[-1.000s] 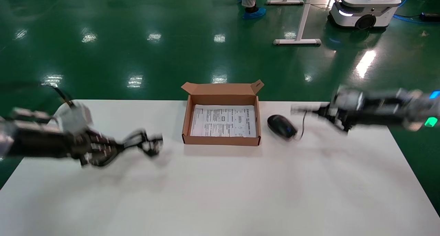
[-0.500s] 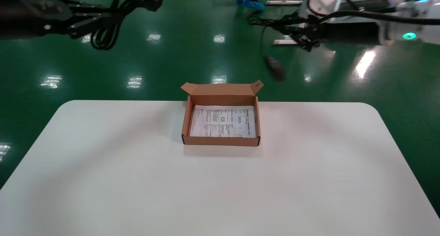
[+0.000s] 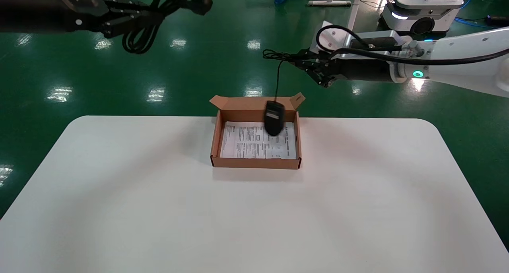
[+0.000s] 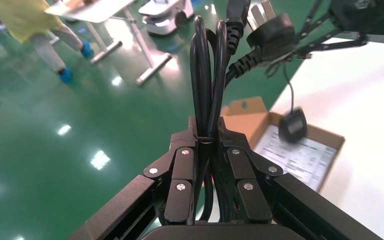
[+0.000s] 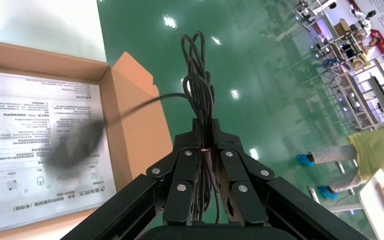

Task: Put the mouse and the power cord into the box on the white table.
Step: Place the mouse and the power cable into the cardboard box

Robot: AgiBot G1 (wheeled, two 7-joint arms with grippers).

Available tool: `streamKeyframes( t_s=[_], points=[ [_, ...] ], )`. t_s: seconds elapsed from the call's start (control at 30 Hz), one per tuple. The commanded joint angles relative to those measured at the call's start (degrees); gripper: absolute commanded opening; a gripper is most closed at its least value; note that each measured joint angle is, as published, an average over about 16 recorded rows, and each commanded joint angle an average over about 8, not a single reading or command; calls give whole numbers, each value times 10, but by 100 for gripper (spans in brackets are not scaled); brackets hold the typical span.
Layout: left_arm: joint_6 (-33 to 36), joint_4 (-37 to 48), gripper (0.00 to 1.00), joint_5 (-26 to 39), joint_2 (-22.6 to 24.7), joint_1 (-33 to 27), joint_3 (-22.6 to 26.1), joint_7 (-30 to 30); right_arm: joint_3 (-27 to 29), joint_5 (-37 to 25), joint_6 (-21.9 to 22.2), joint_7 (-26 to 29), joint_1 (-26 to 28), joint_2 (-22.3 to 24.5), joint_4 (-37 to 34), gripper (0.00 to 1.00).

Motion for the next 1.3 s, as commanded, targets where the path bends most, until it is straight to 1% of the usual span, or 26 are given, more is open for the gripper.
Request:
streamKeyframes(
  t_s=[0.03, 0.3, 0.5, 0.7, 0.87, 0.9, 1.13, 1.17, 1.3],
  points=[
    [-1, -20, 0, 0, -4, 6, 1, -18, 0, 1, 4, -2, -3, -6, -3, 0],
    [-39, -145, 0, 4, -36, 46, 1, -103, -4, -4, -1, -39, -30, -38, -5, 0],
    [-70, -247, 0, 12, -69, 75, 3, -173, -12, -13, -3, -56, -55, -50, -8, 0],
    [-94, -330, 0, 23, -96, 98, 6, -233, -20, -19, 0, -59, -76, -58, 4, 0],
    [-109, -380, 0, 31, -110, 112, 9, -271, -29, -20, 12, -49, -91, -63, 32, 0],
    [-111, -389, 0, 32, -112, 114, 10, -277, -32, -20, 15, -46, -95, -64, 39, 4],
    [-121, -427, 0, 37, -117, 126, 14, -311, -58, -15, 35, -20, -109, -65, 81, 91],
    [-121, -430, 0, 37, -117, 128, 15, -315, -62, -13, 37, -16, -110, -65, 84, 99],
    [-120, -436, 0, 39, -113, 134, 20, -322, -76, -6, 45, -6, -112, -64, 94, 100]
  ],
)
